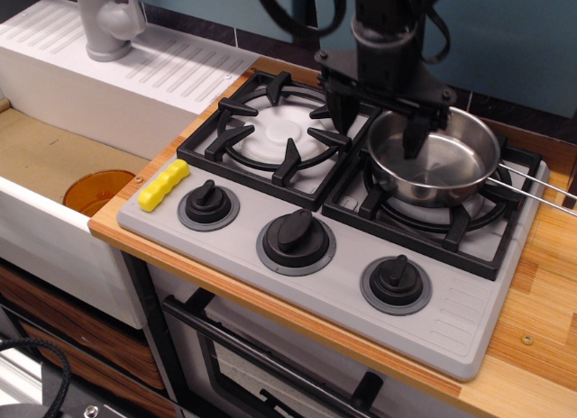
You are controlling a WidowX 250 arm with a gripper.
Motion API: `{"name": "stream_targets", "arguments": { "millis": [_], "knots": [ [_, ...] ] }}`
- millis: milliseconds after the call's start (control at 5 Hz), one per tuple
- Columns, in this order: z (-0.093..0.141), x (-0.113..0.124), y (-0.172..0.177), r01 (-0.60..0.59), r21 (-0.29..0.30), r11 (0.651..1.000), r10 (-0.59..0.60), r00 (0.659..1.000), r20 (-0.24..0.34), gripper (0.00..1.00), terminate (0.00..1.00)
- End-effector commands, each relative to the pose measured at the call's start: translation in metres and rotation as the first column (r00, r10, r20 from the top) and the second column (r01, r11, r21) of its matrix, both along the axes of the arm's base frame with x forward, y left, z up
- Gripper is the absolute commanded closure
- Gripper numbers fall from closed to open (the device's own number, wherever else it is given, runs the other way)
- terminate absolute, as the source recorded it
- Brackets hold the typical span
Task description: Put pot or pan on stove and put fry in pot or pan
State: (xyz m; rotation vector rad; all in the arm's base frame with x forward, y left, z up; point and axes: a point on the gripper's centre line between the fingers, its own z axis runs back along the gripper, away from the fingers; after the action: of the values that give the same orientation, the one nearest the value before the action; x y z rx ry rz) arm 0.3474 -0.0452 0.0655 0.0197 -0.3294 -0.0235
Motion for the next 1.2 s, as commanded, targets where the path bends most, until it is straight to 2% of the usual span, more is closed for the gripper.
{"name": "stream_targets", "arguments": {
  "millis": [0, 200, 400, 1000],
  "knots": [
    [-0.003, 0.004, -0.008, 0.002, -0.015, 1.0, -0.001, 0.998, 0.056, 0.0, 0.0],
    [-0.004, 0.004, -0.01, 0.001, -0.019, 1.0, 0.0, 0.998, 0.061, 0.0, 0.0],
    [-0.007, 0.006, -0.012, -0.014, -0.018, 1.0, 0.015, 0.998, 0.06, 1.0, 0.0],
    [0.008, -0.007, -0.019, -0.03, -0.071, 0.997, 0.033, 0.998, 0.045, 1.0, 0.0]
  ]
}}
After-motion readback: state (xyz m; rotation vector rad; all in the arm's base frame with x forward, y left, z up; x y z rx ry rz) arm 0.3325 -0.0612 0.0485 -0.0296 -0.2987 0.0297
